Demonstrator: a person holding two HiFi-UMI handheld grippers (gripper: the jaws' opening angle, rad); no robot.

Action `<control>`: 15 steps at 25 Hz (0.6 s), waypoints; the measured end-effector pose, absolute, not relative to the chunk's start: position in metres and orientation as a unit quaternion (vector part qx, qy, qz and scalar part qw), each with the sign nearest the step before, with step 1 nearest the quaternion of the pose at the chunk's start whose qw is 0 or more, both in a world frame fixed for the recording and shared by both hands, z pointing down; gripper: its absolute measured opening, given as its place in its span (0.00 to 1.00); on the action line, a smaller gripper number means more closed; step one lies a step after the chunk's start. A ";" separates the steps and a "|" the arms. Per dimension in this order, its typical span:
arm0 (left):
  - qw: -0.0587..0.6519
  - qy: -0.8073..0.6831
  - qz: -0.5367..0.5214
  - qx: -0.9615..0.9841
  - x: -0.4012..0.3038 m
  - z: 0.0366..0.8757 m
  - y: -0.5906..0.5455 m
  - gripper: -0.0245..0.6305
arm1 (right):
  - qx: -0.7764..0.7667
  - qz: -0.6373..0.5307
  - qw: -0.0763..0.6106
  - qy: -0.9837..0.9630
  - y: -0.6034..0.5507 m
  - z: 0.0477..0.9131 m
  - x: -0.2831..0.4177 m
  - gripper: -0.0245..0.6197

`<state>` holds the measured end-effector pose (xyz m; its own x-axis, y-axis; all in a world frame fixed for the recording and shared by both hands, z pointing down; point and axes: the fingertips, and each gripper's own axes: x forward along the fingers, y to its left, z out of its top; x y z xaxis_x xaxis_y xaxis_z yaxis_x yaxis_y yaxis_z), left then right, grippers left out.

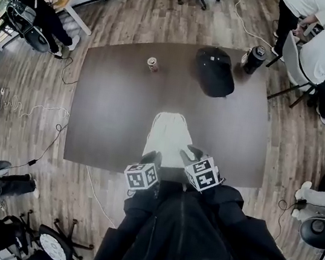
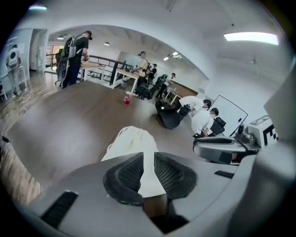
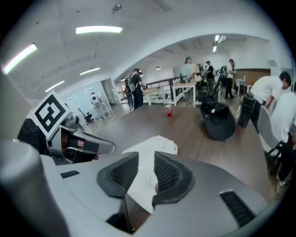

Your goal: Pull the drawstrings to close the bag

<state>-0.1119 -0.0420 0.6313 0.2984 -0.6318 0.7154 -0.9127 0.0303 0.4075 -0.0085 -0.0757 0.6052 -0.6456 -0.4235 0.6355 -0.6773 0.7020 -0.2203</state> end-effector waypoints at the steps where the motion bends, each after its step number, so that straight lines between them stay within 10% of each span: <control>1: 0.418 -0.574 0.151 0.687 -0.107 0.615 -0.048 0.16 | 0.326 0.205 0.261 -0.885 -0.081 0.585 -0.006 0.17; 15: 0.168 -0.625 0.056 0.761 -0.050 0.381 -0.082 0.10 | 0.377 0.047 0.081 -0.921 -0.089 0.354 0.026 0.07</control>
